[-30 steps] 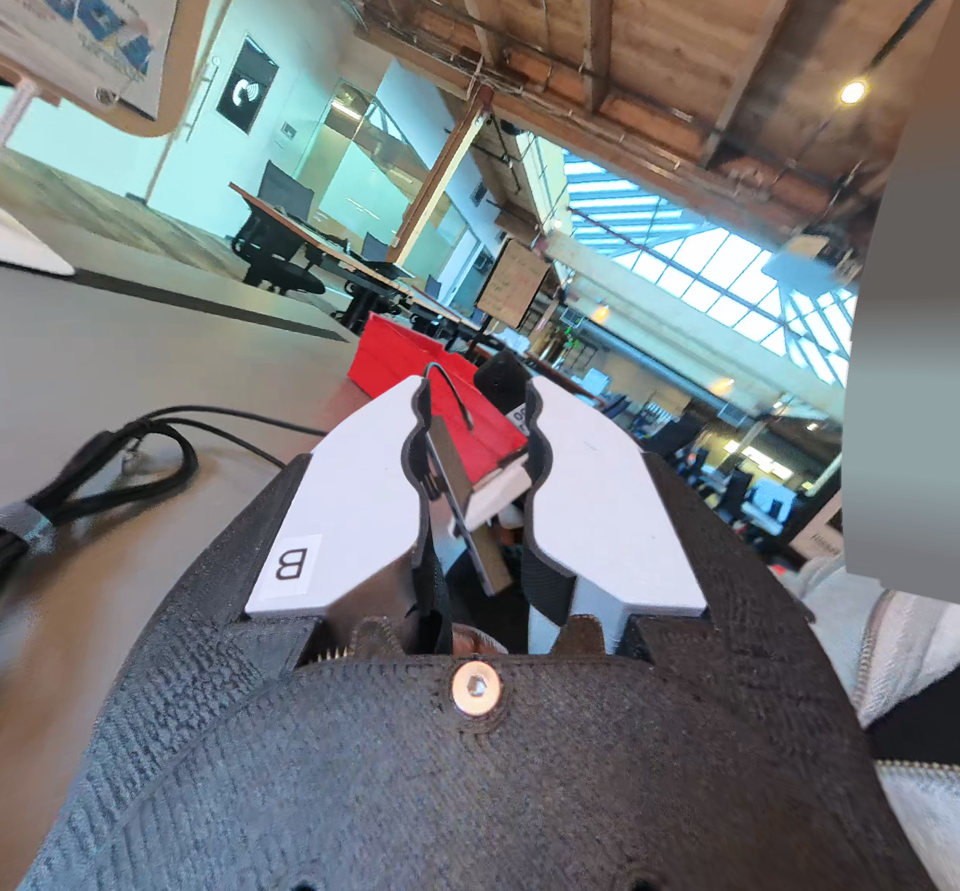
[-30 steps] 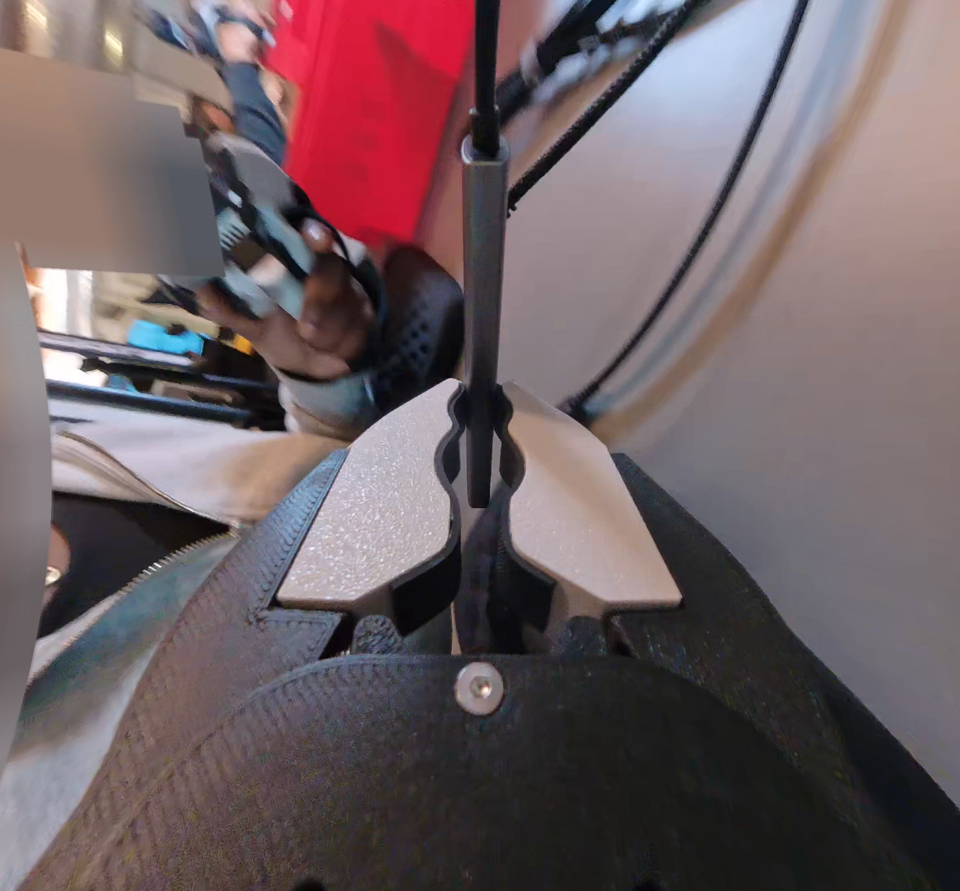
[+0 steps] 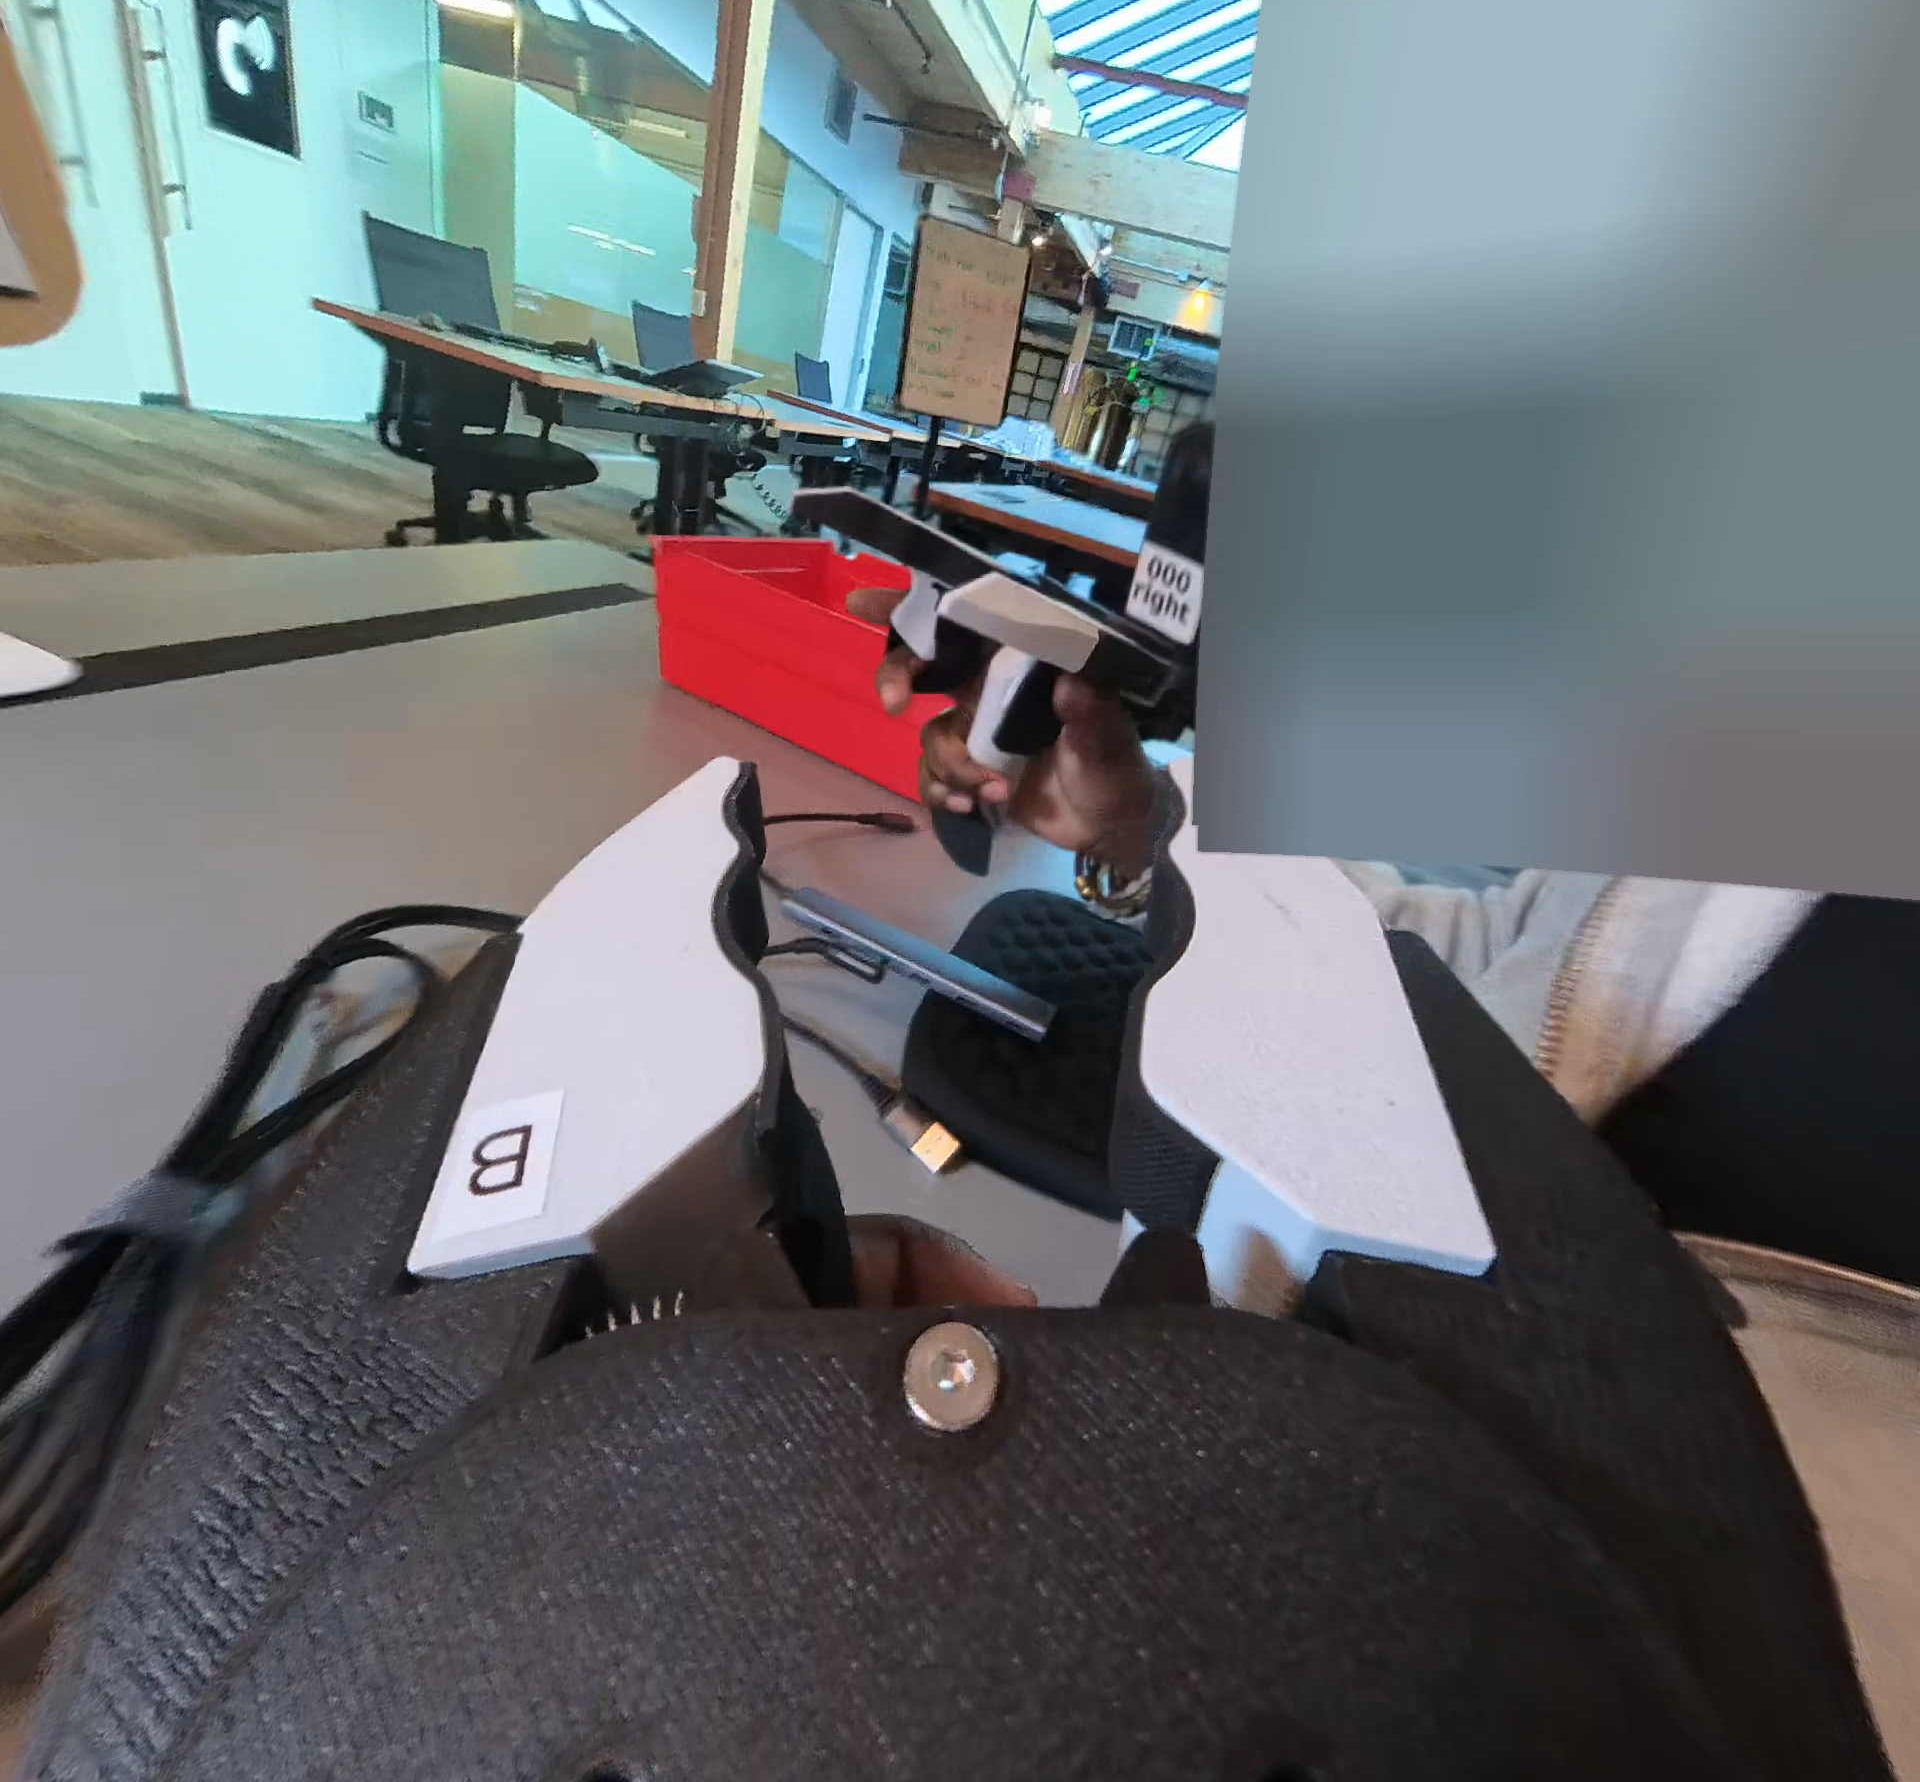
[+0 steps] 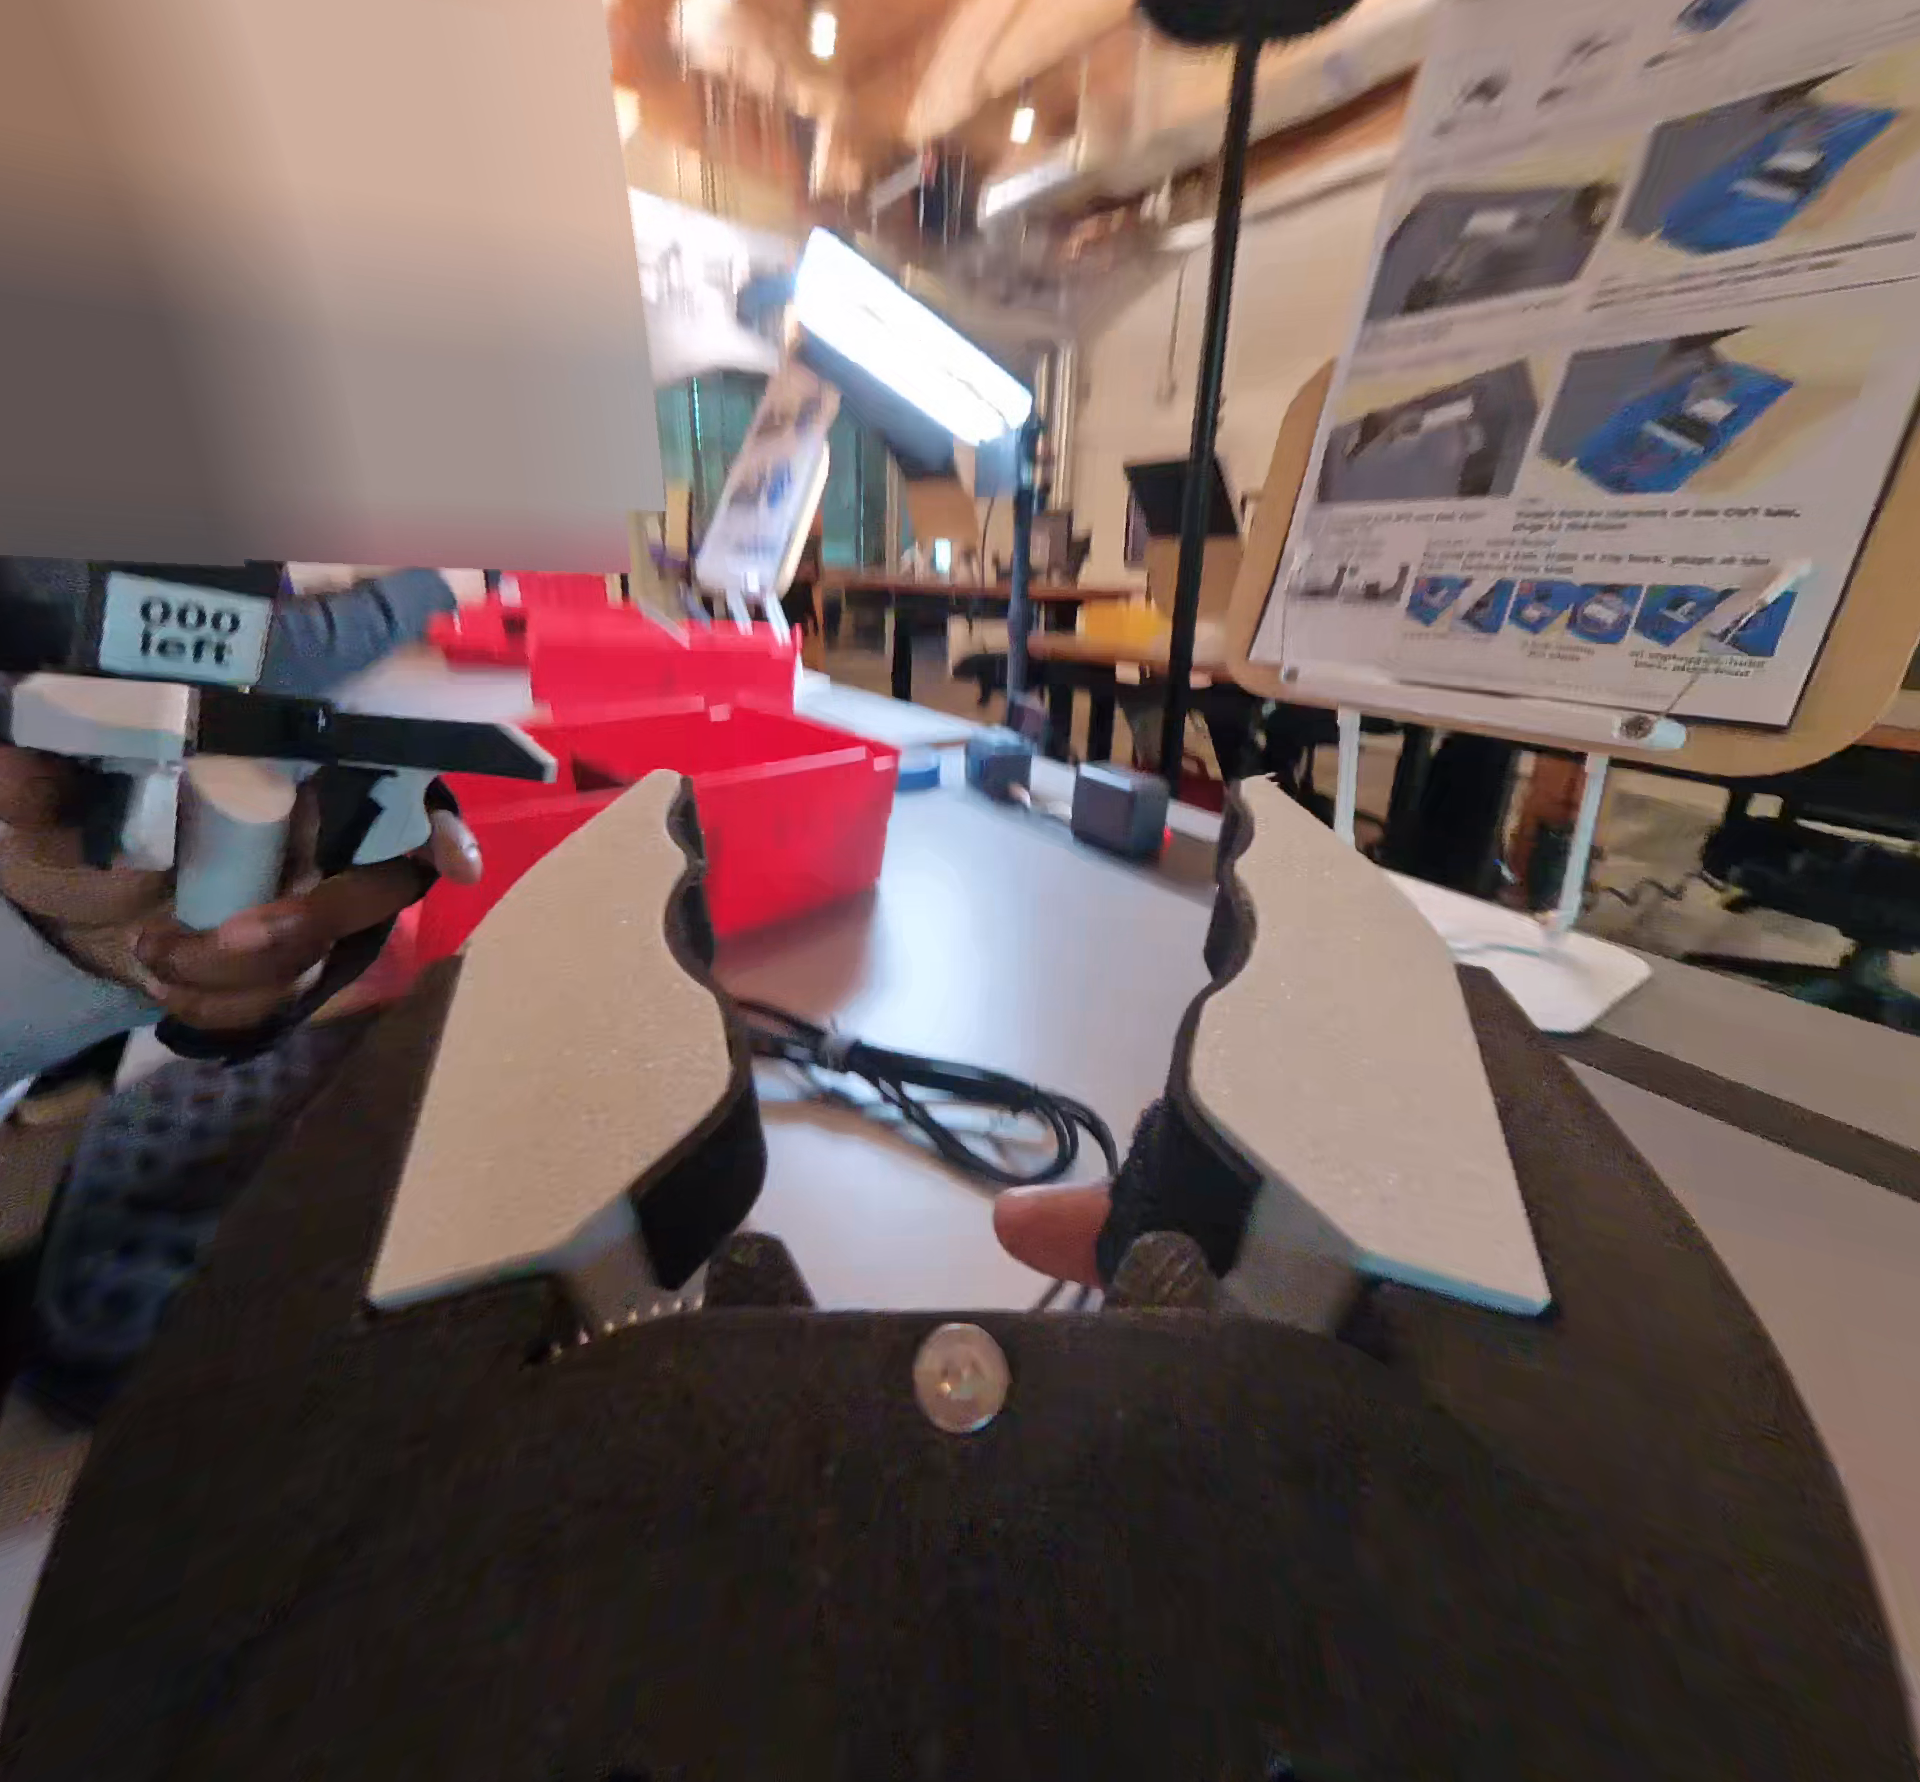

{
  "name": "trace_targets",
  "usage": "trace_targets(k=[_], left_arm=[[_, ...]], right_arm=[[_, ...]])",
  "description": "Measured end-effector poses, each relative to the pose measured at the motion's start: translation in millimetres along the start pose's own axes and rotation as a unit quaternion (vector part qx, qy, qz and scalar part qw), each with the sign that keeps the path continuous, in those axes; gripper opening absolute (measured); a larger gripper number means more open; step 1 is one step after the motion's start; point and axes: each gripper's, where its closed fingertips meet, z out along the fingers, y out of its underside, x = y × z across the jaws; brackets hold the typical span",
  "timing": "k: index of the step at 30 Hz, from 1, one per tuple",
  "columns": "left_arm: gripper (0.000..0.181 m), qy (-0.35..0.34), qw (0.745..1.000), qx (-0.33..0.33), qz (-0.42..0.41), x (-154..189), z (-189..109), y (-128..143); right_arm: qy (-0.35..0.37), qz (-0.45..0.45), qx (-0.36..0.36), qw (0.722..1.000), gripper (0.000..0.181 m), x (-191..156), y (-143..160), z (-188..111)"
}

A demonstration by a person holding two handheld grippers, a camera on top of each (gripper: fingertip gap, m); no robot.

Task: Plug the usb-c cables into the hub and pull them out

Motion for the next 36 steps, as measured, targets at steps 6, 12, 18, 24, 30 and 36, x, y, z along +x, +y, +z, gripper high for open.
trace_targets(k=[6, 12, 18, 24, 30, 36], left_arm=[[0.059, -0.233, 0.956, -0.176, 0.041, -73, -121, -33], [0.059, -0.344, 0.827, -0.444, -0.021, -141, -231, 13], [0.064, -0.334, 0.744, -0.577, -0.058, -164, -259, 67], [0.063, -0.33, 0.696, -0.635, -0.066, -173, -281, 95], [0.03, -0.322, 0.708, -0.628, -0.035, -168, -280, 88], [0.025, -0.42, 0.724, -0.542, 0.077, -162, -278, 15]], right_arm=[[0.023, 0.03, 0.072, 0.997, 0.085, 16, -5, -11], [0.049, 0.049, 0.125, 0.99, 0.082, 26, -17, -30], [0.049, 0.037, 0.127, 0.99, 0.081, 24, -19, -32], [0.051, 0.032, 0.126, 0.99, 0.079, 24, -18, -33], [0.057, 0.042, 0.128, 0.989, 0.076, 28, -16, -34], [0.057, 0.039, 0.129, 0.989, 0.072, 27, -16, -34]])
